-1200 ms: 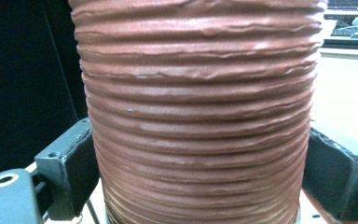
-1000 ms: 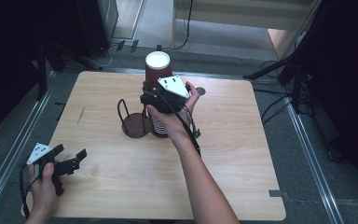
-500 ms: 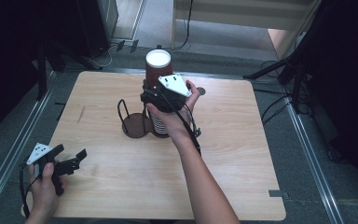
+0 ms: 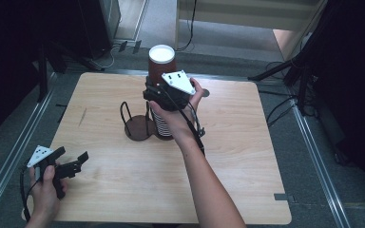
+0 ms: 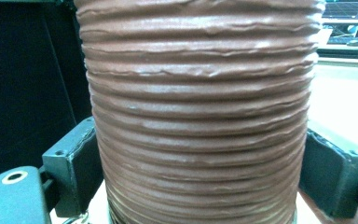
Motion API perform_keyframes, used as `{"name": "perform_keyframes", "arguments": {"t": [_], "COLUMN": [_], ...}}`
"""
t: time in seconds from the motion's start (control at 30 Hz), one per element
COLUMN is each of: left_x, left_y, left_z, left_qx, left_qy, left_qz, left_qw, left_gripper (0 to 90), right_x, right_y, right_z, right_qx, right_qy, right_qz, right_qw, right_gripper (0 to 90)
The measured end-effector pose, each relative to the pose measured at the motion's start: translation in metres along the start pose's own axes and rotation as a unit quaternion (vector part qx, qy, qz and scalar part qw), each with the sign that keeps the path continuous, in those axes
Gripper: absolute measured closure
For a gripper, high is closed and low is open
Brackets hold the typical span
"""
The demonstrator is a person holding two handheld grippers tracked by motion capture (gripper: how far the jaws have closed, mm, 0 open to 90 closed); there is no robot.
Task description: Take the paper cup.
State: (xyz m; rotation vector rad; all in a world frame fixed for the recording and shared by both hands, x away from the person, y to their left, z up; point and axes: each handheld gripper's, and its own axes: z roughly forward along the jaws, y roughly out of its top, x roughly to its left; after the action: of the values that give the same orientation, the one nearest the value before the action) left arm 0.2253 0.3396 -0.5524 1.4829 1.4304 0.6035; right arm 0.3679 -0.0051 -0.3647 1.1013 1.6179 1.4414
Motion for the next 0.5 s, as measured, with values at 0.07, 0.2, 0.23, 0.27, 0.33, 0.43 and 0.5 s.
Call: {"name": "perform_keyframes", "arguments": {"t": [0.07, 0.2, 0.23, 0.27, 0.33, 0.43, 0.5], "left_x": [0.000, 0.000, 0.000, 0.000, 0.000, 0.000, -0.001], "left_y": [0.000, 0.000, 0.000, 0.000, 0.000, 0.000, 0.000], "left_z": [0.000, 0.000, 0.000, 0.000, -0.001, -0.001, -0.001], "left_qx": [-0.002, -0.004, -0.004, -0.004, -0.007, -0.008, -0.008], "left_qy": [-0.002, -0.005, -0.005, -0.005, -0.004, -0.005, -0.005], "left_qz": [0.001, 0.004, 0.004, 0.004, 0.006, 0.007, 0.007], "left_qw": [1.0000, 1.0000, 1.0000, 1.0000, 0.9999, 0.9999, 0.9999], "left_gripper": [0.0, 0.0, 0.0, 0.0, 0.0, 0.0, 0.0], "right_x": [0.000, 0.000, 0.000, 0.000, 0.000, 0.001, 0.001], "right_y": [0.001, 0.003, 0.003, 0.004, 0.007, 0.009, 0.013], "right_z": [0.000, 0.000, 0.000, 0.001, 0.001, 0.000, -0.001], "right_qx": [0.000, -0.002, -0.002, -0.003, -0.006, -0.008, -0.011], "right_qy": [0.003, 0.002, 0.002, 0.001, -0.001, -0.001, -0.001], "right_qz": [0.001, 0.002, 0.002, 0.003, 0.002, 0.002, 0.005], "right_qw": [1.0000, 1.0000, 1.0000, 1.0000, 1.0000, 1.0000, 0.9999], "right_gripper": [13.0, 13.3, 13.3, 13.4, 13.7, 13.9, 14.0]}}
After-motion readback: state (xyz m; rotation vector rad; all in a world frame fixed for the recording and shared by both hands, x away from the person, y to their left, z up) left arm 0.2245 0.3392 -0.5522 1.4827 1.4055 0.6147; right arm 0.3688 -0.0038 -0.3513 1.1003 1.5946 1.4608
